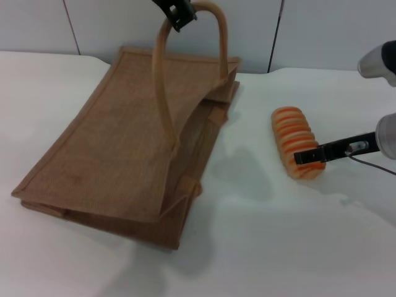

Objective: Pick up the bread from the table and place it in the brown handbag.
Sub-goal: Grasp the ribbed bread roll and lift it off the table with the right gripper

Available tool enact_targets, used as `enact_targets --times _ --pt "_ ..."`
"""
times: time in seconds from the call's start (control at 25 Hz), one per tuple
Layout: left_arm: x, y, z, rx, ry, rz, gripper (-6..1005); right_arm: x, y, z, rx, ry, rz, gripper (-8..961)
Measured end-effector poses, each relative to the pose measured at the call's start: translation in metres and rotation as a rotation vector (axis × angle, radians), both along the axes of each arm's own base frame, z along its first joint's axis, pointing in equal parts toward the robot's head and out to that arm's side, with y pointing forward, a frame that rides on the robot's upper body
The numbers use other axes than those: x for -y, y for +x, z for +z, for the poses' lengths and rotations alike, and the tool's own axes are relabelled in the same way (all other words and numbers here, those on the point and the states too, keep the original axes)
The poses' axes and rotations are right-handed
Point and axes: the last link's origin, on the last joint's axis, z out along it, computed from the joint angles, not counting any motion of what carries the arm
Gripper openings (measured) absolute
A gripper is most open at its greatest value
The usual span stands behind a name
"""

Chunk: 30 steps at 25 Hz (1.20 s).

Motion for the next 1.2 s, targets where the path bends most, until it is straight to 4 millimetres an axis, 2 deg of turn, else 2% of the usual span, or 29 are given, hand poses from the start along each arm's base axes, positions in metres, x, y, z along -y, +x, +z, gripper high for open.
enact_targets --times 0.28,1.2 --pt "0.001 0.005 -0.003 0.000 -0.007 -0.014 109 -0.004 0.006 0.000 -0.008 0.001 -0.047 858" --pt "0.002 0.005 -0.013 -0.020 -0.023 -0.019 109 -0.011 -0.004 0.004 0.035 -0.008 -0.016 857"
